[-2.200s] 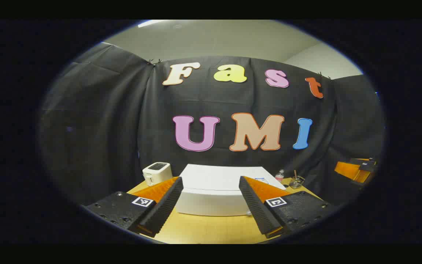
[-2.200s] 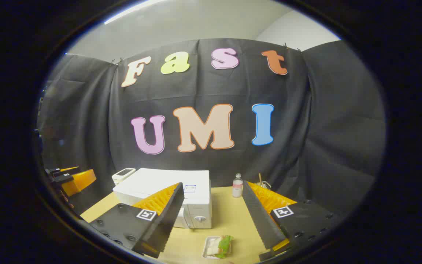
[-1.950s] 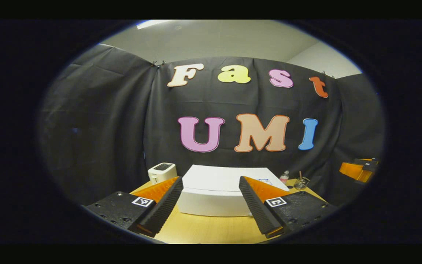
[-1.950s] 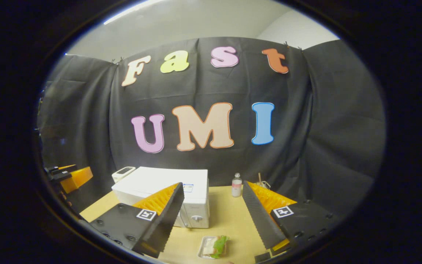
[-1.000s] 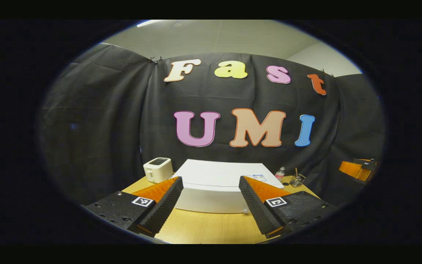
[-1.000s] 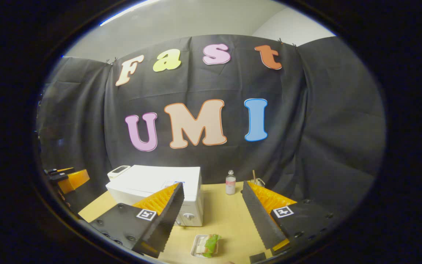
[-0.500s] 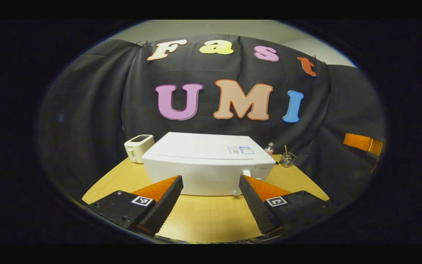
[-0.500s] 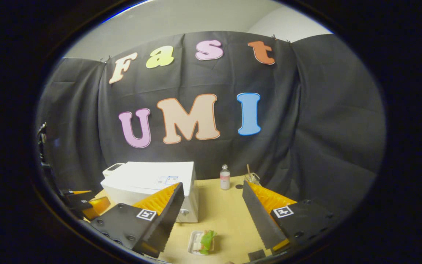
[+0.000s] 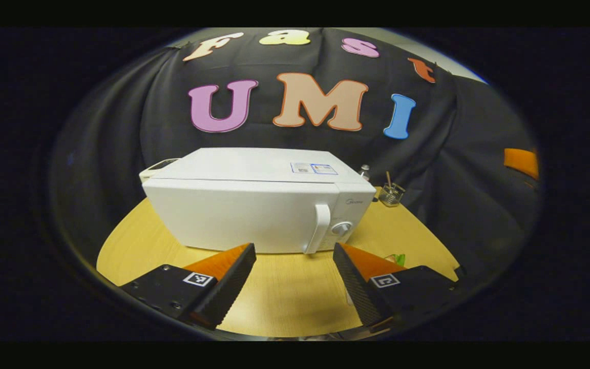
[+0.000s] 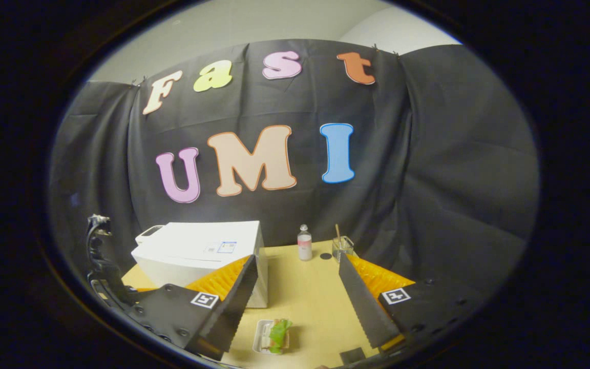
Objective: Open the microwave oven with the left hand, put the food in, and close the microwave oven.
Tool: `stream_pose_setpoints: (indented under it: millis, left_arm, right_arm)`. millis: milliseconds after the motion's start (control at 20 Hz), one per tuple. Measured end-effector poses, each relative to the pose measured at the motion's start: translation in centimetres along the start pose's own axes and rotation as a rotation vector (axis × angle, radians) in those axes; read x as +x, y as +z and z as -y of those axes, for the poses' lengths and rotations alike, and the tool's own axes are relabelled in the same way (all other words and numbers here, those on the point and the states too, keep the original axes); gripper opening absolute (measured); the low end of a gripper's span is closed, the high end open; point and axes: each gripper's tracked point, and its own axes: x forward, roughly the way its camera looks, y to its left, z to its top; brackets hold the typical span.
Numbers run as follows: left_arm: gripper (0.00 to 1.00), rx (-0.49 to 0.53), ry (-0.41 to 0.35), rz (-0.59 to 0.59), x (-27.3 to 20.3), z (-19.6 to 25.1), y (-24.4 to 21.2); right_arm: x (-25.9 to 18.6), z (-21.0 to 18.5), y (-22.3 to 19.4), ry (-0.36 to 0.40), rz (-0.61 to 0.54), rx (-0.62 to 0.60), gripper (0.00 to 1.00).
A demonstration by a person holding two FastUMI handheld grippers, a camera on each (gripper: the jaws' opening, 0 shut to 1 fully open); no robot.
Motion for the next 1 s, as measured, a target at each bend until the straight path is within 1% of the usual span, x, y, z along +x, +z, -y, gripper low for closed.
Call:
stream_pose_setpoints:
  millis: [300, 350, 400, 500, 550, 700, 750, 900, 950, 1000]
  left_arm:
    - [0.95, -0.032, -0.014, -0.049, 4.6, 1.7, -0.9]
    - [0.91, -0.037, -0.015, -0.059, 5.4, 1.9, -1.1]
    - [0.95, -0.039, -0.019, -0.069, 6.1, 2.2, -1.2]
    - [0.90, -0.049, -0.016, -0.089, 7.5, 2.2, -1.6]
    - [0.84, -0.056, -0.015, -0.098, 8.2, 2.4, -1.7]
    - [0.83, -0.091, -0.010, -0.107, 10.1, 2.8, -2.1]
    - [0.81, -0.099, -0.004, -0.113, 10.6, 2.7, -2.4]
    - [0.75, -0.100, 0.017, -0.125, 11.5, 2.6, -2.6]
    - [0.69, -0.097, 0.019, -0.126, 11.6, 2.6, -2.6]
    - [0.65, -0.093, 0.023, -0.128, 11.9, 2.6, -2.6]
  right_arm:
    - [1.6, 1.4, -0.1, -0.001, -0.020, 0.000, 0.99]
    - [1.9, 1.7, -0.2, -0.004, -0.025, -0.003, 0.99]
    - [2.2, 2.1, -0.2, -0.009, -0.028, -0.002, 0.99]
    - [2.6, 2.5, -0.1, -0.006, -0.031, 0.010, 0.99]
    - [2.9, 2.6, -0.2, -0.002, -0.037, 0.015, 0.99]
    - [3.7, 3.0, -0.7, 0.003, -0.059, 0.004, 0.99]
    - [3.9, 3.2, -0.9, 0.004, -0.069, -0.003, 0.92]
    - [4.6, 3.6, -1.6, 0.008, -0.097, -0.012, 0.92]
    - [4.8, 3.6, -1.8, 0.013, -0.110, -0.009, 0.92]
    - [5.0, 3.6, -2.0, 0.020, -0.119, -0.006, 0.92]
